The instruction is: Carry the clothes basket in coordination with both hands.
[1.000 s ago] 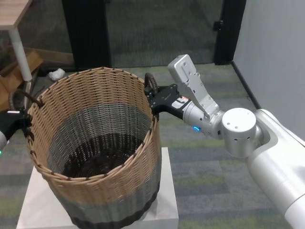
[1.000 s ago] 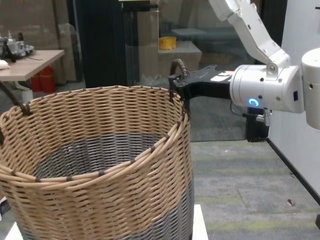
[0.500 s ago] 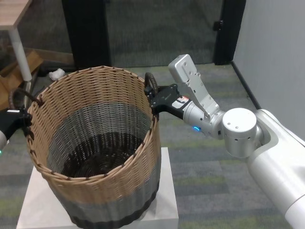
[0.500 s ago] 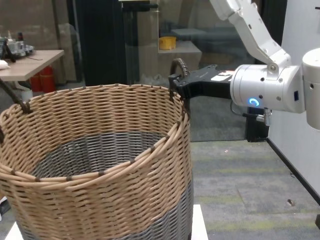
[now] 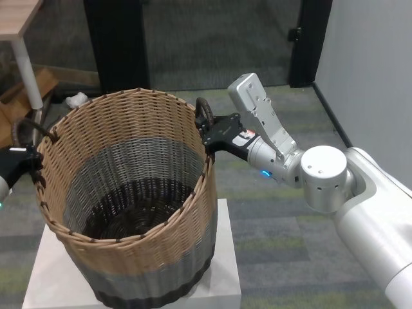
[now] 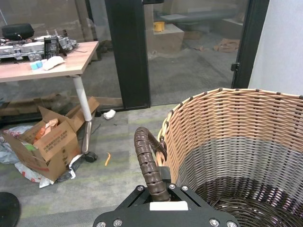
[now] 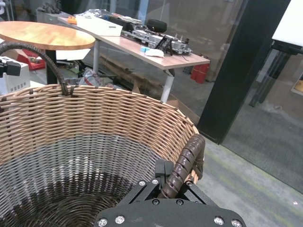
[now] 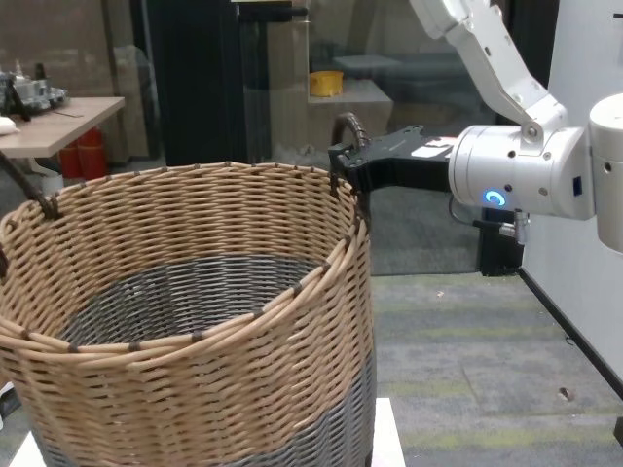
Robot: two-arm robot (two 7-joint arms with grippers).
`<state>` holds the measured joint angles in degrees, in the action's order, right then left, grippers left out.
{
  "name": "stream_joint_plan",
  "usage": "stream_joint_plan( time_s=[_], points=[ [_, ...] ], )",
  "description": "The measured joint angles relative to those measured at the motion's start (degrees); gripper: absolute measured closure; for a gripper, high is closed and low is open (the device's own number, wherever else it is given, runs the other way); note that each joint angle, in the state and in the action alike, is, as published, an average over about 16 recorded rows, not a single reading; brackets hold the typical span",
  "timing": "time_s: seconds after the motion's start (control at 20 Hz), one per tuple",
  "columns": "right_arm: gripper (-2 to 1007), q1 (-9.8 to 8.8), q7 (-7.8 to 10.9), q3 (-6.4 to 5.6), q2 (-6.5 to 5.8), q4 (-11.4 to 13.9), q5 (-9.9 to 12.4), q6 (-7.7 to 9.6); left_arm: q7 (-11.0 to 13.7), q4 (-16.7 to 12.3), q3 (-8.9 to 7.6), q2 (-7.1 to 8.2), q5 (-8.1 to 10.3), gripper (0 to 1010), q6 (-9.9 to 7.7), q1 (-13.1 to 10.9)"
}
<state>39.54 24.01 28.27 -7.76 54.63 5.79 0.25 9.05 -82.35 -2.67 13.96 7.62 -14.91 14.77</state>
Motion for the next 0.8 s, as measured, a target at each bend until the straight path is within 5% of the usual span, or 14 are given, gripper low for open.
stream_joint_plan(
  time_s=[0.8],
  points=[
    [901, -0.05, 0.0, -0.03, -0.05, 0.08, 0.08, 0.0, -0.01, -0.07, 0.05, 0.04, -0.06, 1010, 0.12, -0.04]
  ],
)
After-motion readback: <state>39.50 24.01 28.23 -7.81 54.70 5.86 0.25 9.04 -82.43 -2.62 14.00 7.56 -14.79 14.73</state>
